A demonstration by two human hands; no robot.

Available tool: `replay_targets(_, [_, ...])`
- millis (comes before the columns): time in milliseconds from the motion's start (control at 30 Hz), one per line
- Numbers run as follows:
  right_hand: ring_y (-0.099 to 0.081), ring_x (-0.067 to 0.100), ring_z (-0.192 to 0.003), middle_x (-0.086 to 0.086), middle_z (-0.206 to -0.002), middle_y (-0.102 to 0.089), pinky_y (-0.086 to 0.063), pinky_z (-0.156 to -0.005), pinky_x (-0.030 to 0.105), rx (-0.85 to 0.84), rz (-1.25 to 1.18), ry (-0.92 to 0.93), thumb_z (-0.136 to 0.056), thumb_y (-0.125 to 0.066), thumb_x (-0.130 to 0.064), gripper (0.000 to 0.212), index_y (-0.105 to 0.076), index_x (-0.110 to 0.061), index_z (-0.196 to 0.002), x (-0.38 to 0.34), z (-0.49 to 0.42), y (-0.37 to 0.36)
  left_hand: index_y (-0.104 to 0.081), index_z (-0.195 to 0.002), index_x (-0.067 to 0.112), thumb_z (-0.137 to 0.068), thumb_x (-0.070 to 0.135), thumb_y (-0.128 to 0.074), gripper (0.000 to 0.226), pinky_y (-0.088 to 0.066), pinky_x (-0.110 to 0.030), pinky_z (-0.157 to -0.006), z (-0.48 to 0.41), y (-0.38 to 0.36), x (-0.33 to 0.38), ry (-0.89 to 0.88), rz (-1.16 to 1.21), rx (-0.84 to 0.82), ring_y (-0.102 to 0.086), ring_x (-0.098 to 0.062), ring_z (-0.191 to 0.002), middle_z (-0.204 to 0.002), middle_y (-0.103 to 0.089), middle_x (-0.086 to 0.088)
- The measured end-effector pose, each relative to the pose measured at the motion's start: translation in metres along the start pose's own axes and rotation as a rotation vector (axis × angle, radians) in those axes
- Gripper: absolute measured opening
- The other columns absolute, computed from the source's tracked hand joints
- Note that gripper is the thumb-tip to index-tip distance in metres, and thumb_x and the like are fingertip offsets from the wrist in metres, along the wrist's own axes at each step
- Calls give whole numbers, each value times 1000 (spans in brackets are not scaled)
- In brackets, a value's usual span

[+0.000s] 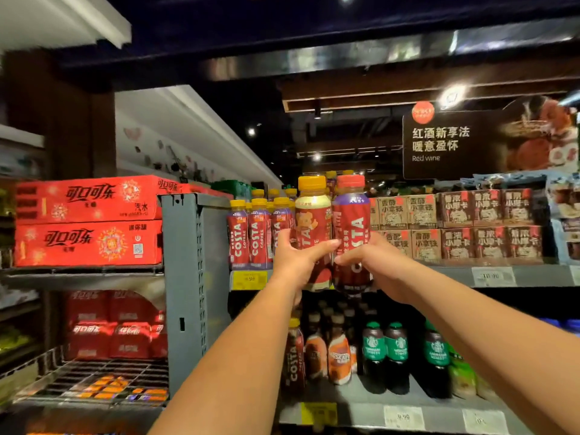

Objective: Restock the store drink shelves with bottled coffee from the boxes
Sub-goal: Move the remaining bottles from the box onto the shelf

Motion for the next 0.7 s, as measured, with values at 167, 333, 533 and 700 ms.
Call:
replay_targets(167, [-65,23,-103,6,-109,-69,-49,-88,36,5,-24,-22,-68,-75,-10,55,-56,-11,-120,10,-31,-11,-42,-130,23,-59,36,-88,86,-53,-47,-89,-26,9,-7,-6,18,-1,-64,-23,-101,-114,-65,-1])
replay_targets(333, [-67,22,-101,6,-112,-68,-52,-87,38,23,-67,-44,-54,-79,-19,80,-47,-11,-127,24,-53,-8,-45,-128,22,-62,33,-87,79,-55,-44,-86,-40,6,-15,5,30,35,-65,-22,-98,-113,-65,-2])
replay_targets(533, [-67,24,-97,9,-106,-70,-51,-77,35,-2,-62,-30,-74,-74,-2,51,-53,-11,-120,27,-72,8,-50,-129,18,-59,39,-87,82,-57,-42,-83,-56,-5,-25,13,6,129,-67,-21,-97,-113,-67,-2])
replay_targets(700, [-66,23,-95,9,-104,-69,-48,-72,30,3,-43,-6,-76,-72,0,46,-54,-11,-118,24,-90,21,-61,-122,16,-62,40,-86,69,-57,-41,-84,-69,-13,-27,19,-59,202,-68,-18,-93,-107,-71,-1])
Point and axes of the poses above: each hand's wrist, its own z-axis away from the middle knuckle, its own y-axis out of the back of the hand, x = y × z, the point moved 9 cm from there along -z, towards the middle knuckle
